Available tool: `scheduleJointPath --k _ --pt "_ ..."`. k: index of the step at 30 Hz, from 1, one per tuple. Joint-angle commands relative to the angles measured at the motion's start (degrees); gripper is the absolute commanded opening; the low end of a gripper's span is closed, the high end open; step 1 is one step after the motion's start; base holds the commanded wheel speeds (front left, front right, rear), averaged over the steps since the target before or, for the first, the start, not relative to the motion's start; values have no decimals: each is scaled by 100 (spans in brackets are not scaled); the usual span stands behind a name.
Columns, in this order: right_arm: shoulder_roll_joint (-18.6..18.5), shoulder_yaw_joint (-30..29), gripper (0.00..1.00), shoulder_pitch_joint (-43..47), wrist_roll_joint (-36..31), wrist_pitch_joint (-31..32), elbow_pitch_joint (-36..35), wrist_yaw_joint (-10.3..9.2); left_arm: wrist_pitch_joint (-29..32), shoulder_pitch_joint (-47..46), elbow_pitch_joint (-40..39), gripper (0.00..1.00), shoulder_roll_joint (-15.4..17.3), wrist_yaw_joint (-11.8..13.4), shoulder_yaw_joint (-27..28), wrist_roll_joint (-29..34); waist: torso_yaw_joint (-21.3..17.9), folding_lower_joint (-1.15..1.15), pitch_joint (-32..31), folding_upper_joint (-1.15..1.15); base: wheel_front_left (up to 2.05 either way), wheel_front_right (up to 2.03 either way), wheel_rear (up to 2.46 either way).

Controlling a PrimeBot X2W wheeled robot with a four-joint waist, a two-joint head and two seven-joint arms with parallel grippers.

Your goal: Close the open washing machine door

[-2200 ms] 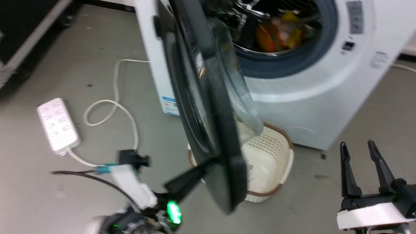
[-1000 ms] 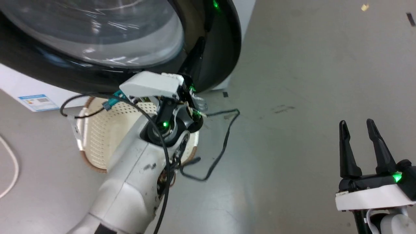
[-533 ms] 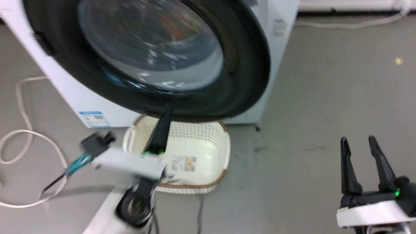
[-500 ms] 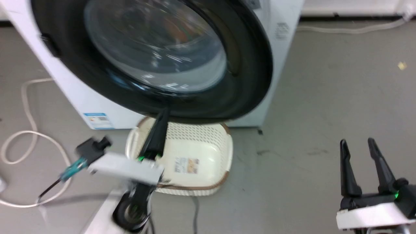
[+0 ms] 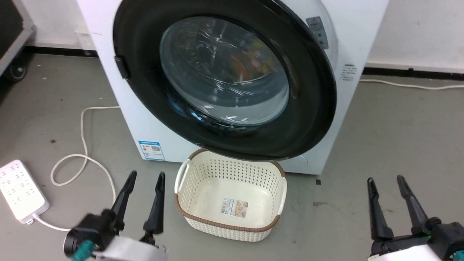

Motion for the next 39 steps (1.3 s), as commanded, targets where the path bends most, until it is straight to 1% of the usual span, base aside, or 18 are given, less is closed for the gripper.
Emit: scheduleJointPath --k 1,8,9,10,14,17,20,23,24,25,26,27,28,29,30,31,35,39 --pt "2 37 100 92 -35 -25 10 5 -24 164 -45 100 -52 67 33 253 43 1 -28 0 0 0 0" --pt "2 179 100 180 -28 -25 62 5 -24 549 -42 100 -331 239 226 923 140 1 24 0 0 0 0" --pt "2 208 53 183 -37 -25 74 5 -24 561 -53 100 -375 238 253 967 163 1 52 0 0 0 0" --pt "2 232 0 180 -47 -25 76 5 -24 565 -54 100 -403 217 261 1018 193 1 90 0 0 0 0" --pt "-17 397 0 116 -125 -25 125 5 -24 450 -10 100 -467 112 267 1220 327 1 314 0 0 0 0" --pt "-234 628 0 -141 -123 42 155 5 -25 312 13 100 -519 74 270 1357 434 1 581 0 0 0 0" --pt "-625 970 0 -594 -36 166 177 5 -25 197 13 100 -602 81 235 1473 527 1 835 0 0 0 0" --pt "-1147 1273 0 -1150 106 285 298 5 -25 80 -2 100 -671 76 208 1541 633 1 1099 0 0 0 0" --pt "-1147 1273 0 -1150 106 285 298 5 -25 80 -2 100 -671 76 208 1541 633 1 1099 0 0 0 0" --pt "-1456 1440 0 -1562 296 368 411 5 -25 -17 -11 100 -712 76 201 1575 702 1 1268 0 0 0 0" --pt "-1608 1531 0 -1778 398 409 470 5 -25 -58 -24 100 -731 83 199 1589 732 1 1354 0 0 0 0" --pt "-1608 1531 0 -1778 398 409 470 5 -25 -58 -24 100 -731 83 199 1589 732 1 1354 0 0 0 0" --pt "-1883 1692 0 -2199 649 481 612 5 -25 -146 -47 100 -765 87 198 1611 793 1 1514 0 0 0 0" --pt "-1883 1692 0 -2199 649 481 612 5 -25 -146 -47 100 -765 87 198 1611 793 1 1514 0 0 0 0" --pt "-2172 1808 0 -2596 829 533 796 5 -25 -223 -45 100 -798 77 184 1612 867 1 1663 0 0 0 0" --pt "-2172 1808 0 -2596 829 533 796 5 -25 -223 -45 100 -798 77 184 1612 867 1 1663 0 0 0 0" --pt "-2592 1935 0 -3306 1232 599 1272 5 -25 -379 -48 100 -852 67 134 1629 999 1 1940 0 0 0 0" --pt "-2853 1957 0 -3925 1567 661 1776 5 -25 -483 -114 100 -890 112 63 1650 1098 1 2174 0 0 0 0"
